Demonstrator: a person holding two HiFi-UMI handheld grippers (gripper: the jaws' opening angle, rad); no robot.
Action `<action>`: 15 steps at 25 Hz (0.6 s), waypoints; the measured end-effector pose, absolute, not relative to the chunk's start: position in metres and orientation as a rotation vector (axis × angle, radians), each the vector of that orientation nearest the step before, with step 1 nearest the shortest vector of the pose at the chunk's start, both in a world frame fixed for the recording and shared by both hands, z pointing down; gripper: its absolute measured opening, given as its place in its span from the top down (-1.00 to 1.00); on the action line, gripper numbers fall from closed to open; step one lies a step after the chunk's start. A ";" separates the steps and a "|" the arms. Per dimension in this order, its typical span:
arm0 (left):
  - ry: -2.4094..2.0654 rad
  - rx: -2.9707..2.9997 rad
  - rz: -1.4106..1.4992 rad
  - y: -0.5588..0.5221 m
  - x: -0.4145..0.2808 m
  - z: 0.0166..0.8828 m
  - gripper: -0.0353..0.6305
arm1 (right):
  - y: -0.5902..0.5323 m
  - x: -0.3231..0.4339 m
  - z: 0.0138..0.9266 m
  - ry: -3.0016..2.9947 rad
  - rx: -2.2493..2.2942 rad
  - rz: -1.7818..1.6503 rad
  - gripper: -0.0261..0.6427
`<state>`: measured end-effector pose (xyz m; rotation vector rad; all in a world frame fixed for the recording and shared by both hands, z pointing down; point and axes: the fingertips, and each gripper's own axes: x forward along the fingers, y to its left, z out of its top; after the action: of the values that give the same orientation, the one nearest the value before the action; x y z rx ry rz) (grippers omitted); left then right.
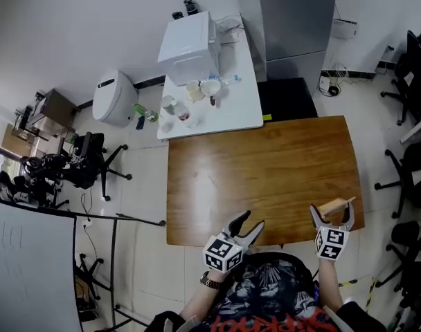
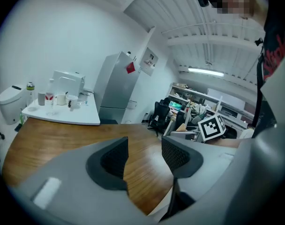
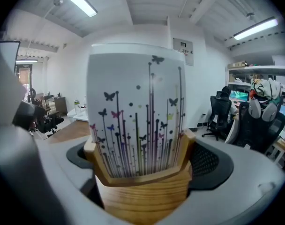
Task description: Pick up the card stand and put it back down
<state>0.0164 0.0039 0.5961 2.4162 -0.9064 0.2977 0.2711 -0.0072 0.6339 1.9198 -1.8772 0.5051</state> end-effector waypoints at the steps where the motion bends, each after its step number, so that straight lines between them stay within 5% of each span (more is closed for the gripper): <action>1: -0.893 2.431 0.295 0.004 0.014 0.592 0.22 | -0.005 0.269 0.625 -1.879 1.931 0.487 -0.78; 15: -0.998 2.505 0.248 0.001 -0.020 0.566 0.23 | 0.007 0.238 0.573 -1.911 1.944 0.416 -0.78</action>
<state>-0.0196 0.0015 0.5663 2.5050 -0.9984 0.2479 0.2383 0.0075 0.5731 1.9444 -1.9111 0.4155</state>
